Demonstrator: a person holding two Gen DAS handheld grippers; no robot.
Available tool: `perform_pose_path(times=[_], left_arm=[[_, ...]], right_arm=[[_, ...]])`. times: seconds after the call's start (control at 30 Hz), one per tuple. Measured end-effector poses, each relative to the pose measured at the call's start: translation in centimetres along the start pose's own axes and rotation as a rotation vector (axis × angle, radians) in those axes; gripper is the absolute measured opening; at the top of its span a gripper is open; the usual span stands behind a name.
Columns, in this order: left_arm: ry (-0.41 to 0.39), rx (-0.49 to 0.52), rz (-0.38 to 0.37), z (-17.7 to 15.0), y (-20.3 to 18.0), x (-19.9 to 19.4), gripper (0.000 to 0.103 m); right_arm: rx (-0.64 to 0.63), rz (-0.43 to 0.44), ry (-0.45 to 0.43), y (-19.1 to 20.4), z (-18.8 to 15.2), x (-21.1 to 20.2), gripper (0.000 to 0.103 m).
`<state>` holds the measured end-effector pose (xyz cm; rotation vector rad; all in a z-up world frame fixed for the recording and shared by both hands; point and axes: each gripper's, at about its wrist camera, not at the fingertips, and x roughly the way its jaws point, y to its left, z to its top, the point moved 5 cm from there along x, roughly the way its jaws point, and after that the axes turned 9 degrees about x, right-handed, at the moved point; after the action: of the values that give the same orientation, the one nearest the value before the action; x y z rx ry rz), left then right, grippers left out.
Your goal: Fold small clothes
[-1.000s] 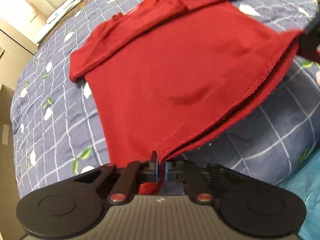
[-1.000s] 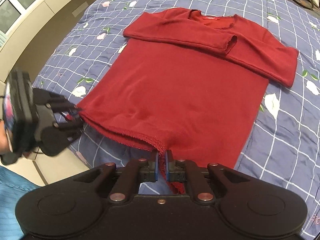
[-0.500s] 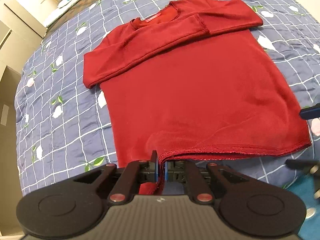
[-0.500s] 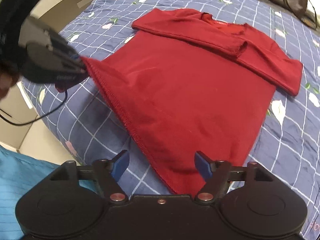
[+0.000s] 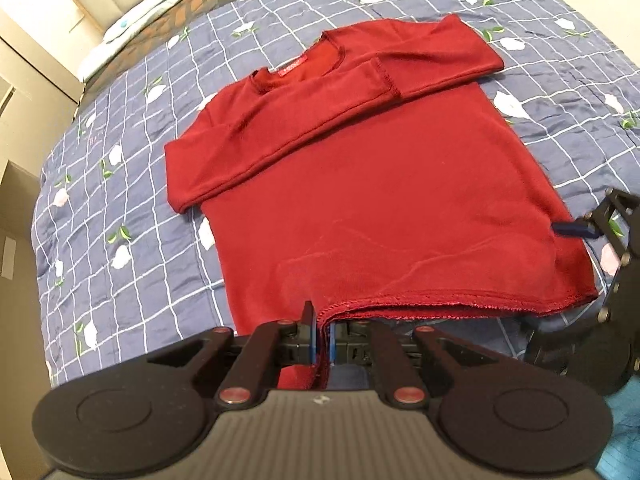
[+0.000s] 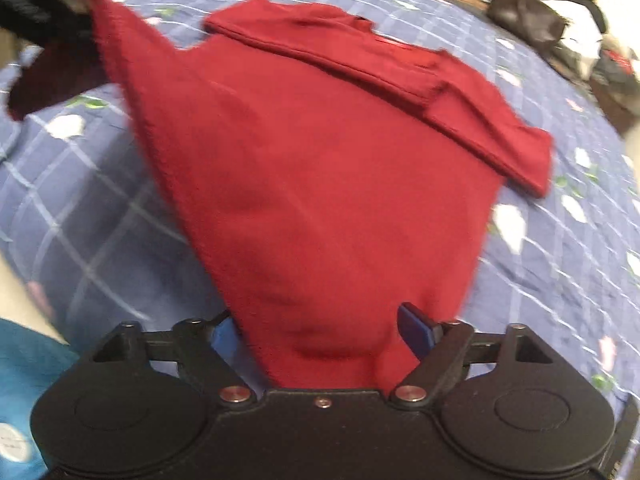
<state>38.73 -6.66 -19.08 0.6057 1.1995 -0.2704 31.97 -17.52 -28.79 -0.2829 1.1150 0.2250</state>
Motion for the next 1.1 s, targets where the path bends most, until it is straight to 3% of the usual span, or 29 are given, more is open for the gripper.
perform_pose_path(times=[0.03, 0.13, 0.2, 0.33, 0.63, 0.97, 1.1], left_arm=[[-0.003, 0.001, 0.002, -0.1, 0.0, -0.1, 0.005], [-0.007, -0.004, 0.005, -0.7, -0.1, 0.0, 0.005], [-0.011, -0.003, 0.005, -1.2, -0.4, 0.2, 0.005], [-0.015, 0.020, 0.028, -2.2, -1.2, 0.8, 0.005], [-0.006, 0.096, 0.087, -5.4, -1.9, 3.0, 0.005], [-0.194, 0.156, 0.144, -7.3, -1.7, -2.8, 0.004], [-0.217, 0.165, 0.123, -8.0, -2.0, -4.4, 0.004]], right_arm=[[0.013, -0.007, -0.010, -0.6, 0.0, -0.2, 0.070], [0.007, -0.020, -0.047, -2.2, -0.2, -1.5, 0.025], [-0.023, -0.024, -0.069, -2.9, -0.2, -2.4, 0.014], [-0.094, 0.000, -0.098, -3.2, 0.0, -4.4, 0.008], [-0.200, 0.058, -0.119, -2.2, 1.4, -8.4, 0.007], [-0.338, 0.084, -0.102, -1.2, 0.5, -11.3, 0.007], [-0.369, 0.097, -0.078, -0.3, -1.0, -12.8, 0.007]])
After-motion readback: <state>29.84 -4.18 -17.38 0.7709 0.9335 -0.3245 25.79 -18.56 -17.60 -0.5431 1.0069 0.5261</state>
